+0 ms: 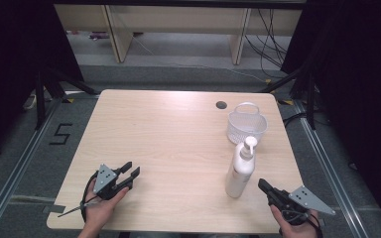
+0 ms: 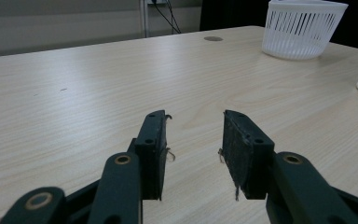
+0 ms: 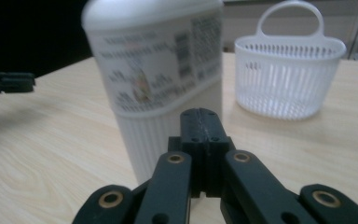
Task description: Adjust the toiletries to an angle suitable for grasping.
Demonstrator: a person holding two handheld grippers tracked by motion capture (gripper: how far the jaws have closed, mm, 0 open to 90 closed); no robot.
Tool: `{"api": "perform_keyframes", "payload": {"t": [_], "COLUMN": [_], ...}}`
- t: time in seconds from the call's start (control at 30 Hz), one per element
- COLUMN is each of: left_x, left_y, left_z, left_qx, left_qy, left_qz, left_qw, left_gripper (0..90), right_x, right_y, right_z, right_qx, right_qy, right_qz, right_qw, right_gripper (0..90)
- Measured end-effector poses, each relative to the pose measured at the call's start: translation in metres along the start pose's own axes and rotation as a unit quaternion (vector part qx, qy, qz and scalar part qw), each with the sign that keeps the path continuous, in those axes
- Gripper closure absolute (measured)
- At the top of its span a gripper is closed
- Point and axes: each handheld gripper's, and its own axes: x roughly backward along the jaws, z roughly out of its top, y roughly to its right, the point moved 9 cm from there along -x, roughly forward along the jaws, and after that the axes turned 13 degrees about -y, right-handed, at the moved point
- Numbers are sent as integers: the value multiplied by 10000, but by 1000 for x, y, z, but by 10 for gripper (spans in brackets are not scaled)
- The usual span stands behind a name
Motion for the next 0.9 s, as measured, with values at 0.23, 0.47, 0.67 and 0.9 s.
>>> {"api": "perform_keyframes", "payload": {"t": [0.23,0.47,0.67,0.9], "left_x": [-1,-2,-3,-3], "left_y": [0,1,1,1], "left_z": [0,1,0,0], "left_qx": [-9,-37,-52,-58], "left_qy": [-40,-5,-25,-36], "left_qz": [-8,-63,-63,-68], "left_qw": [10000,10000,10000,10000], "left_gripper": [576,568,565,562], "right_x": [-7,-11,-17,-27], "right_y": [-14,-17,-30,-48], "right_z": [29,40,35,37], "right_qx": [303,524,515,713], "right_qy": [155,242,7,-55], "right_qz": [35,50,158,269], "right_qw": [9994,9983,9985,9971], "right_gripper": [900,900,900,900]}}
